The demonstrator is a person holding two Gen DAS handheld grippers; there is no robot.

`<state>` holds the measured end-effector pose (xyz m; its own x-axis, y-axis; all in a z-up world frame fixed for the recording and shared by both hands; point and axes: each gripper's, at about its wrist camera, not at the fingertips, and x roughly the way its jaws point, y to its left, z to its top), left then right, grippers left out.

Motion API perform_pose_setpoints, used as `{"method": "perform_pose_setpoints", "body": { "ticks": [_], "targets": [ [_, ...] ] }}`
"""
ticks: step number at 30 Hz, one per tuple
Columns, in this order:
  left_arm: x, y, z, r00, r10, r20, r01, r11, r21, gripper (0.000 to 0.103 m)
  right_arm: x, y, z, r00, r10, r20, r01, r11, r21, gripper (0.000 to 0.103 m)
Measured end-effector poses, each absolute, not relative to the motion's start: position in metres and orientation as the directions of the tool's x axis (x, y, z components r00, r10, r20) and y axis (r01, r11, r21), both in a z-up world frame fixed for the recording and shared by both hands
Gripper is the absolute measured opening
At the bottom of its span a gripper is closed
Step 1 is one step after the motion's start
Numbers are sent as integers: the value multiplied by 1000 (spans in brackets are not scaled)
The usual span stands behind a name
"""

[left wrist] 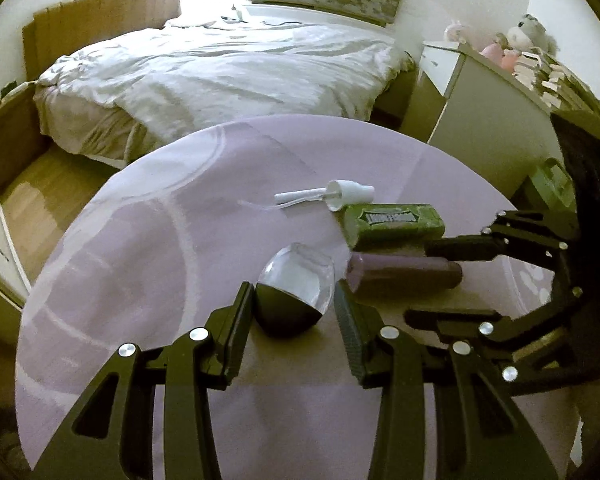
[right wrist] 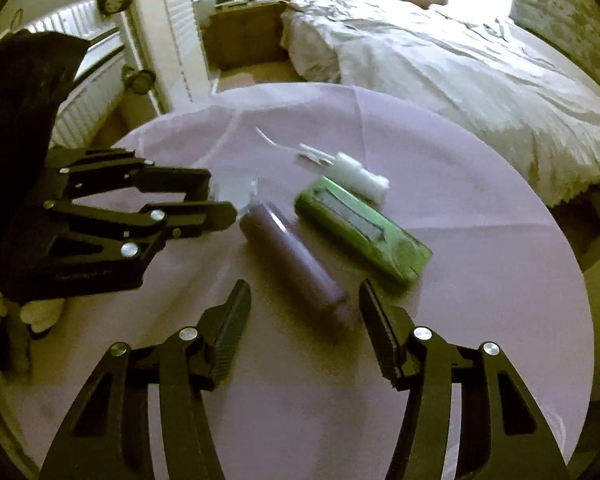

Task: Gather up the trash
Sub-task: 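Grasp the black-and-clear dome cap with the left gripper while the right gripper grasps the brown tube, then carry the dome cap and brown tube over the black bin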

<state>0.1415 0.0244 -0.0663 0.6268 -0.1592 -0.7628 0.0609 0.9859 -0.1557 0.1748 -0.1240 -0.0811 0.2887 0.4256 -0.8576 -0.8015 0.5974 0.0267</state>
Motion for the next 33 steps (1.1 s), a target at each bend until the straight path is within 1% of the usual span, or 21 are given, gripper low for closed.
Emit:
{"method": "perform_pose_setpoints", "body": {
  "ticks": [4, 5, 6, 7, 8, 11, 14, 17, 22, 28, 33],
  "targets": [
    [136, 30, -65, 628, -163, -761, 51, 984, -169, 41, 171, -101, -84, 269, 409, -872, -833, 554, 3, 56],
    [135, 31, -64, 631, -162, -759, 46, 984, -172, 41, 168, -96, -84, 271, 411, -870, -841, 541, -6, 48],
    [135, 32, -62, 632, -161, -758, 42, 984, -173, 41, 168, -93, -82, 263, 414, -872, -841, 541, 3, 35],
    [134, 33, -62, 633, -162, -757, 41, 983, -177, 41, 167, -91, -81, 270, 403, -874, -835, 550, -5, 30],
    [133, 34, -61, 634, -163, -756, 41, 983, -177, 41, 165, -91, -81, 275, 397, -876, -829, 558, -7, 28],
    [130, 32, -58, 639, -160, -753, 46, 984, -170, 41, 161, -99, -78, 265, 416, -870, -804, 593, 39, 27],
    [126, 28, -55, 641, -178, -747, 59, 981, -183, 41, 155, -122, -71, 273, 471, -839, -743, 657, 127, 26],
    [120, 13, -49, 643, -199, -739, 95, 979, -181, 41, 150, -163, -63, 293, 528, -797, -629, 734, 254, 26],
    [115, -28, -35, 637, -271, -722, 190, 963, -194, 41, 140, -231, -53, 360, 554, -751, -463, 805, 372, 26],
    [114, -104, -23, 596, -377, -709, 351, 916, -192, 41, 116, -324, -41, 475, 507, -720, -304, 862, 406, 26],
    [114, -178, -19, 545, -460, -701, 488, 854, -180, 41, 94, -398, -40, 558, 414, -719, -173, 906, 387, 26]
  ]
}}
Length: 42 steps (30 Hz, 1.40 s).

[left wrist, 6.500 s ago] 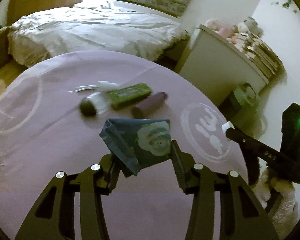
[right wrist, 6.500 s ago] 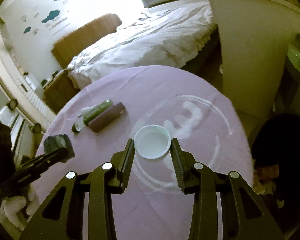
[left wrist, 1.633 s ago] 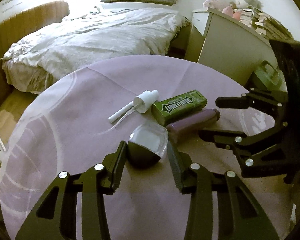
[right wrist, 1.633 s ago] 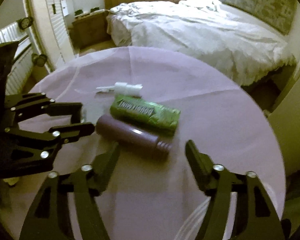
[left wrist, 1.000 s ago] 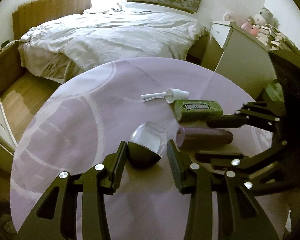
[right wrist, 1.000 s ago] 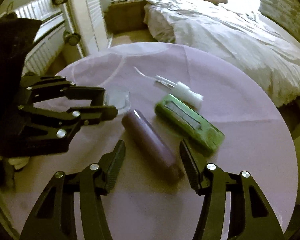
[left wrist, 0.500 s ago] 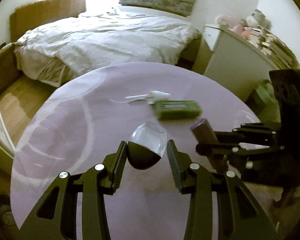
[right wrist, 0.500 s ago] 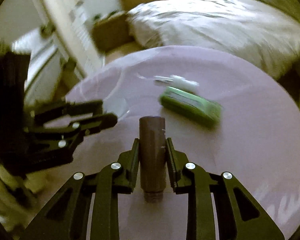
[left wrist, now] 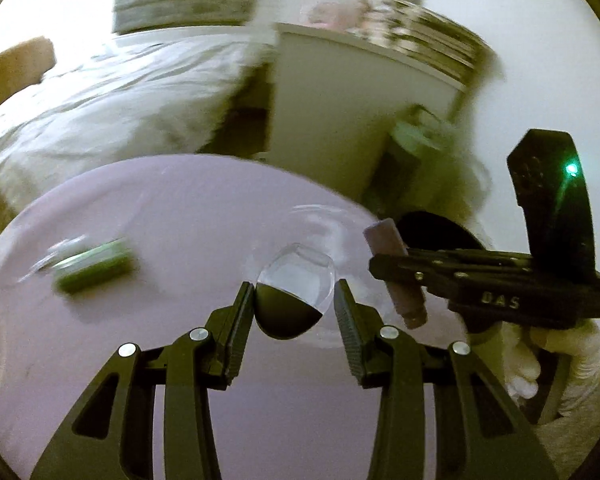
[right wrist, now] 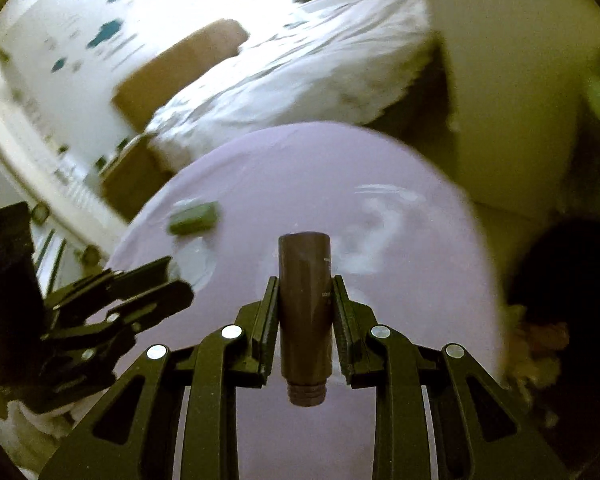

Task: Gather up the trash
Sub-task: 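Carry the dome cap and brown tube over the black bin, then open both grippers to drop the dome cap and brown tube into the bin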

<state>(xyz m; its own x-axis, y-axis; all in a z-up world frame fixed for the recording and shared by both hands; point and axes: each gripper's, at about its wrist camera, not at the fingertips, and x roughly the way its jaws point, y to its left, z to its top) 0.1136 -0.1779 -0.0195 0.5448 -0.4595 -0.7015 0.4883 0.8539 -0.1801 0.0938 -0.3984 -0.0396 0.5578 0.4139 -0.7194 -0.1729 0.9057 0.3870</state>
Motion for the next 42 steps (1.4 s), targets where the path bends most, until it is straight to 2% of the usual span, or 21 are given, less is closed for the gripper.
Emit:
{"method": "perform_pose_setpoints", "body": {
  "ticks": [7, 17, 37, 39, 40, 41, 42],
  "targets": [
    [112, -264, -25, 464, -546, -697, 627, 759, -177, 41, 68, -484, -55, 611, 311, -728, 7, 917, 398, 26],
    [113, -338, -51, 349, -593, -726, 707, 675, -212, 41, 42, -546, -81, 622, 225, -750, 157, 903, 401, 26],
    [107, -392, -61, 304, -582, -755, 759, 627, -177, 42, 24, -587, -106, 609, 162, -776, 273, 876, 397, 26],
    [107, -395, -61, 309, -576, -757, 760, 628, -167, 46, 22, -588, -106, 609, 149, -779, 284, 876, 390, 26],
    [107, -395, -60, 317, -571, -758, 759, 632, -159, 57, 21, -589, -106, 608, 145, -780, 289, 875, 388, 27],
    [106, -395, -58, 328, -568, -755, 755, 638, -151, 71, 21, -590, -107, 609, 144, -780, 292, 873, 389, 34],
    [106, -394, -57, 340, -566, -751, 752, 643, -145, 75, 19, -590, -106, 612, 141, -778, 300, 869, 394, 46]
  ]
}}
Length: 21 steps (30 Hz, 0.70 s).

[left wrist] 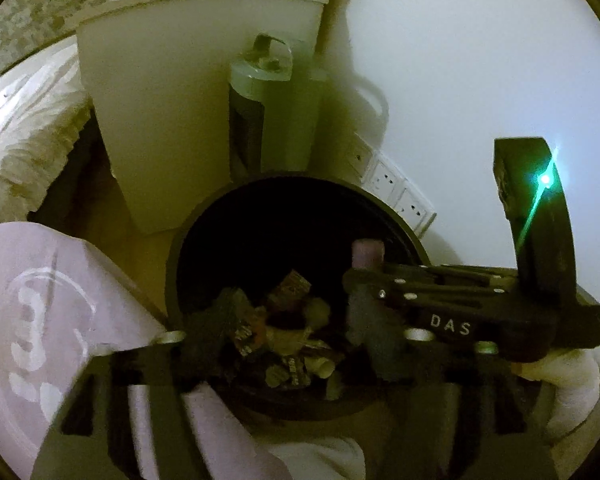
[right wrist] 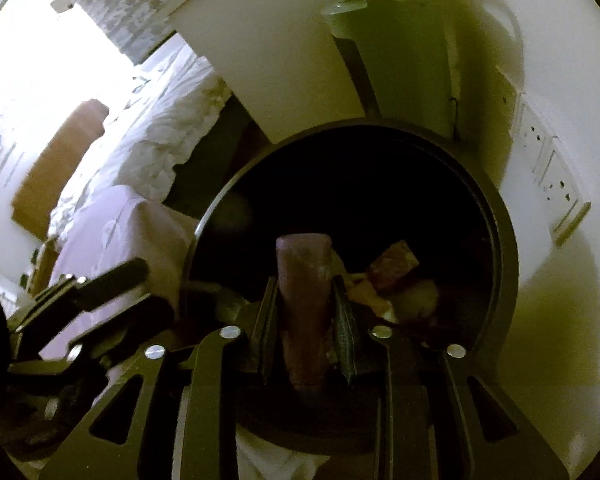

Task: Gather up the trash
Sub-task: 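Open both grippers to drop the dome cap and brown tube into the bin, then move both grippers back to the table toward the gum pack and nozzle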

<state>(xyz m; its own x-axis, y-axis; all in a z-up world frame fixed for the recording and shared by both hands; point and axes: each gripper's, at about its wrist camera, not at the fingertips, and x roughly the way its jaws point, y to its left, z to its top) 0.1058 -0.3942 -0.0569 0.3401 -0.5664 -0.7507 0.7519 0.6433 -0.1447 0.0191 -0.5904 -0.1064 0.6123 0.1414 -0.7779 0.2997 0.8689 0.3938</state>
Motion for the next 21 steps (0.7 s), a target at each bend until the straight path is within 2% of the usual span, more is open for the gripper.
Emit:
{"method": "perform_pose_setpoints", "body": {
  "ticks": [2, 9, 11, 21],
  "targets": [
    [104, -391, -53, 359, -567, -742, 750, 648, -132, 79, 17, -591, -106, 619, 140, -773, 304, 864, 401, 51],
    [107, -371, -44, 390, -552, -737, 725, 678, -124, 84, 20, -578, -104, 607, 150, -780, 286, 875, 391, 52],
    [109, -362, -42, 406, -546, -733, 708, 695, -126, 88, 22, -572, -102, 607, 156, -779, 275, 879, 390, 58],
    [128, -275, -38, 498, -477, -724, 581, 804, -129, 88, 56, -504, -84, 592, 220, -775, 132, 922, 363, 59]
  ]
}}
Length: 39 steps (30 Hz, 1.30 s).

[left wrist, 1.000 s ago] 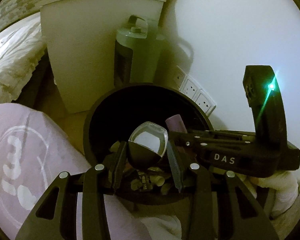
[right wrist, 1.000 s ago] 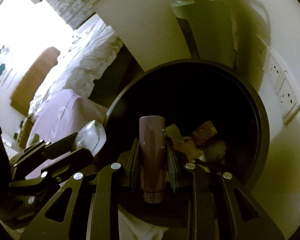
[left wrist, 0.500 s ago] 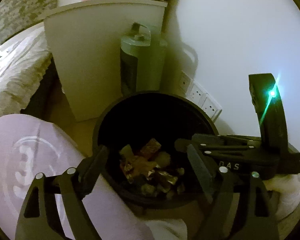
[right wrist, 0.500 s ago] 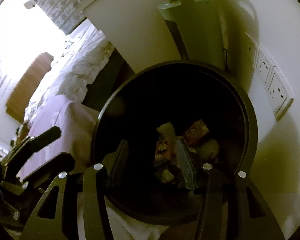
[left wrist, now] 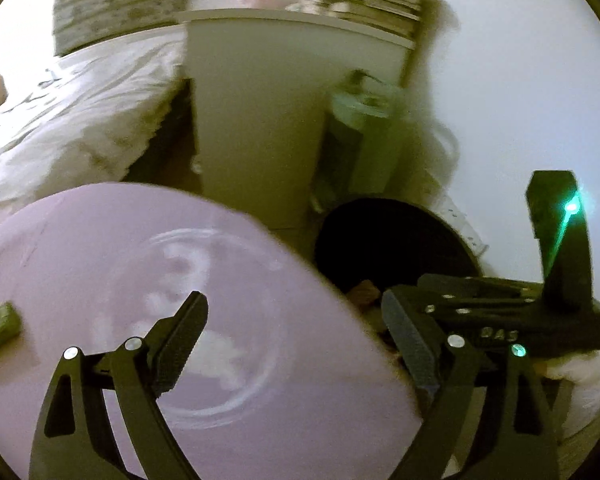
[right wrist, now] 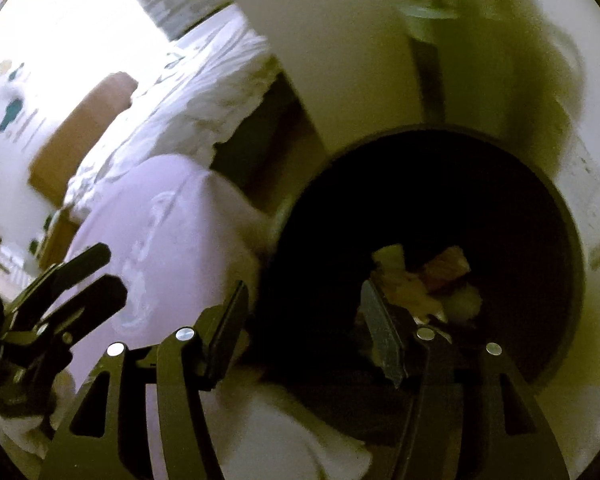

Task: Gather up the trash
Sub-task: 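Move both grippers back to the table toward the gum pack and nozzle, then grasp the green Doublemint gum pack with the right gripper while the left gripper grasps the white spray nozzle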

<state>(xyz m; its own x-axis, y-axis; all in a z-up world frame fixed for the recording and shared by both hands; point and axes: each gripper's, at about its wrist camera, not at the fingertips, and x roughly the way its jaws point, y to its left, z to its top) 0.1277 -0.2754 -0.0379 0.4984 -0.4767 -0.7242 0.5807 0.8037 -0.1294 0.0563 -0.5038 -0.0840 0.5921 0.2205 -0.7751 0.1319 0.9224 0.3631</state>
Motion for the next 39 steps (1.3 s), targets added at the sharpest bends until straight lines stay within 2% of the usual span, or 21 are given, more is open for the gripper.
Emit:
{"method": "perform_pose_setpoints", "body": {
  "ticks": [10, 18, 20, 21, 23, 26, 28, 30, 39],
  "targets": [
    [161, -153, -35, 592, -357, -722, 397, 909, -124, 88, 102, -390, -59, 551, 311, -774, -121, 948, 295, 59],
    [192, -48, -35, 646, -228, -728, 289, 956, -43, 86, 138, -287, -50, 488, 390, -781, -330, 911, 248, 59],
    [203, -26, -41, 636, -202, -745, 284, 959, -17, 78, 149, -261, -50, 472, 404, -784, -377, 896, 234, 60],
    [207, -22, -43, 629, -200, -751, 286, 958, -15, 76, 153, -251, -50, 467, 405, -786, -392, 892, 227, 70],
    [217, -9, -51, 611, -187, -769, 295, 955, 2, 64, 163, -226, -52, 458, 412, -787, -430, 878, 210, 76],
    [227, 2, -63, 585, -163, -794, 310, 950, 33, 52, 177, -194, -57, 434, 409, -803, -468, 864, 187, 76],
    [231, 9, -68, 575, -165, -801, 324, 945, 38, 50, 182, -177, -63, 424, 408, -809, -478, 859, 183, 76],
    [231, 9, -72, 570, -165, -805, 338, 940, 46, 48, 189, -159, -68, 420, 403, -813, -477, 860, 180, 83],
    [231, 19, -79, 588, -146, -796, 364, 926, 99, 45, 212, -117, -85, 463, 350, -814, -409, 899, 154, 84]
  ]
}}
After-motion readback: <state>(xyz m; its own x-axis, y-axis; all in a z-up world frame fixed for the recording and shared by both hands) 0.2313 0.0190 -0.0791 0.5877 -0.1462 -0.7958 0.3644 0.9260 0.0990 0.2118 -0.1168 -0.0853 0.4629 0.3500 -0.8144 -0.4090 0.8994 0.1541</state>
